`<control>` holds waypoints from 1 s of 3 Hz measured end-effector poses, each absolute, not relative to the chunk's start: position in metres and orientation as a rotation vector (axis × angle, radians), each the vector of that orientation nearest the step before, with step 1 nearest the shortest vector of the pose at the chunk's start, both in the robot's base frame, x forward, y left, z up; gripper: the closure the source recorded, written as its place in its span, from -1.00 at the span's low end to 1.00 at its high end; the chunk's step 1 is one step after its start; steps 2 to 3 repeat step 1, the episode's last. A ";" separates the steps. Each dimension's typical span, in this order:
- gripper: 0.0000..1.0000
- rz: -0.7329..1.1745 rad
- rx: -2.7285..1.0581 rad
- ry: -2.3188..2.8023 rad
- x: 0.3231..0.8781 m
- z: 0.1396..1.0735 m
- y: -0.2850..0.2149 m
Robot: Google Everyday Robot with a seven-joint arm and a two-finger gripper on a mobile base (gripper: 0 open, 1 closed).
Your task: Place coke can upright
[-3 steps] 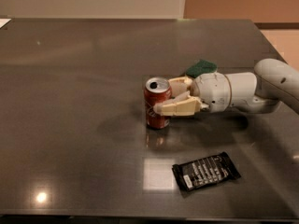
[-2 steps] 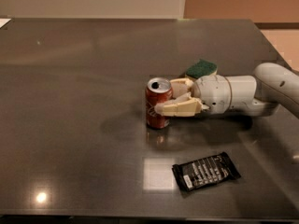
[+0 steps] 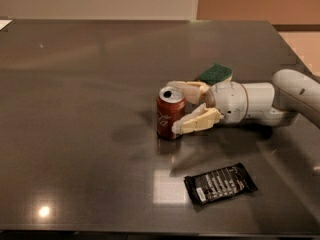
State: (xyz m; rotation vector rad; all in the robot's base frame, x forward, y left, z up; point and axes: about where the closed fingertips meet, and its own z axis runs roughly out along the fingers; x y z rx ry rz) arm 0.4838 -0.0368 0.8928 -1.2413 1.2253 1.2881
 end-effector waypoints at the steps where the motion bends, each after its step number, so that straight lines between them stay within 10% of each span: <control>1: -1.00 1.288 -1.241 1.225 0.484 0.893 -0.037; 3: -1.00 1.288 -1.241 1.225 0.484 0.893 -0.037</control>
Offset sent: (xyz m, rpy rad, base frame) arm 0.0000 0.0000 0.0000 0.0000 0.0000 0.0000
